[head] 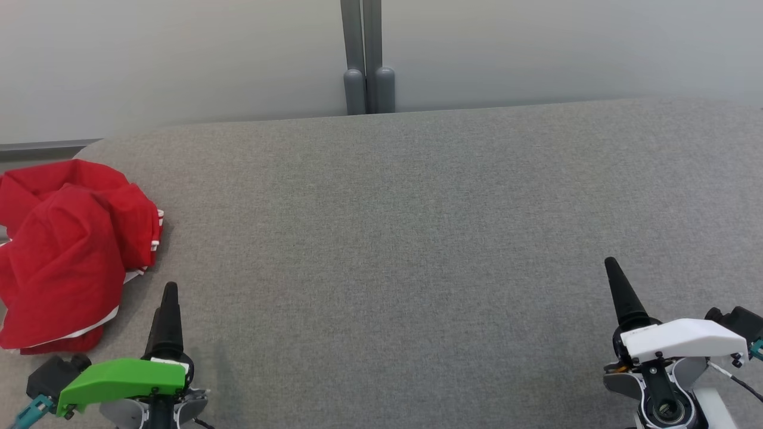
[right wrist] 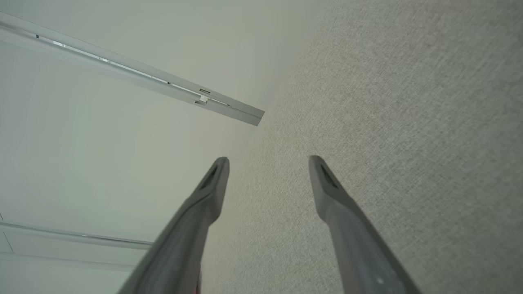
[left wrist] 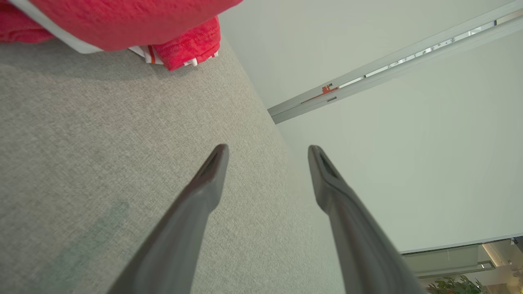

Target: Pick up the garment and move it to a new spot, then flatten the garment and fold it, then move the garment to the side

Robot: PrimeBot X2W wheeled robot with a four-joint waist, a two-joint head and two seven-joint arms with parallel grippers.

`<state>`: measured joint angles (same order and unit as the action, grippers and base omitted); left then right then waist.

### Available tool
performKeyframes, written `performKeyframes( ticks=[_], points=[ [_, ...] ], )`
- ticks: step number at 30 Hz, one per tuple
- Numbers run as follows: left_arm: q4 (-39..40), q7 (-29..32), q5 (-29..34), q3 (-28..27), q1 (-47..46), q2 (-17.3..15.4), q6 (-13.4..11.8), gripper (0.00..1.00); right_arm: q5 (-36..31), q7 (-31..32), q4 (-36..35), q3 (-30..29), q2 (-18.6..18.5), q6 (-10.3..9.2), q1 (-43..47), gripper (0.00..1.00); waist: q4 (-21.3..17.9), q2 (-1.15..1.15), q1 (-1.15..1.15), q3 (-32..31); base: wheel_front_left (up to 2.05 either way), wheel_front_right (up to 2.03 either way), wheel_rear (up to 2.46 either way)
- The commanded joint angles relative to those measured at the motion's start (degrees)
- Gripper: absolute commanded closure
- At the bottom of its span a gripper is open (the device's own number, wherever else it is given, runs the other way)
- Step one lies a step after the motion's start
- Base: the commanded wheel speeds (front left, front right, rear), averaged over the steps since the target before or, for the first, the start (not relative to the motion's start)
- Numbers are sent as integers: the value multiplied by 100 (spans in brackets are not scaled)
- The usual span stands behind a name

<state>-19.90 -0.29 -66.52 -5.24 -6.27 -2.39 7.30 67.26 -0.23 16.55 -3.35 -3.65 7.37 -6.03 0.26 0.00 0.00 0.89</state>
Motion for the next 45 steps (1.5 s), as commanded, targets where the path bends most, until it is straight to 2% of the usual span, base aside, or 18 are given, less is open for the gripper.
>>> performKeyframes(
  ticks=[1,11,26,45],
  points=[
    [40,-68,282,16,-227,-26,-2,0,-274,-74,-41,28,-37,12,-159,0,2,0,0,3,0,0,0],
    [-54,-281,1370,176,-221,-32,-36,0,-1338,-286,13,75,-9,13,-199,0,3,0,0,7,0,0,0],
    [-243,-564,2718,350,-240,-52,-242,0,-2635,-570,160,205,2,14,-203,0,30,0,0,22,0,0,0],
    [-307,-864,3949,494,-245,-118,-446,0,-4022,-873,362,231,26,16,-271,0,18,0,0,57,0,0,0]
  ],
)
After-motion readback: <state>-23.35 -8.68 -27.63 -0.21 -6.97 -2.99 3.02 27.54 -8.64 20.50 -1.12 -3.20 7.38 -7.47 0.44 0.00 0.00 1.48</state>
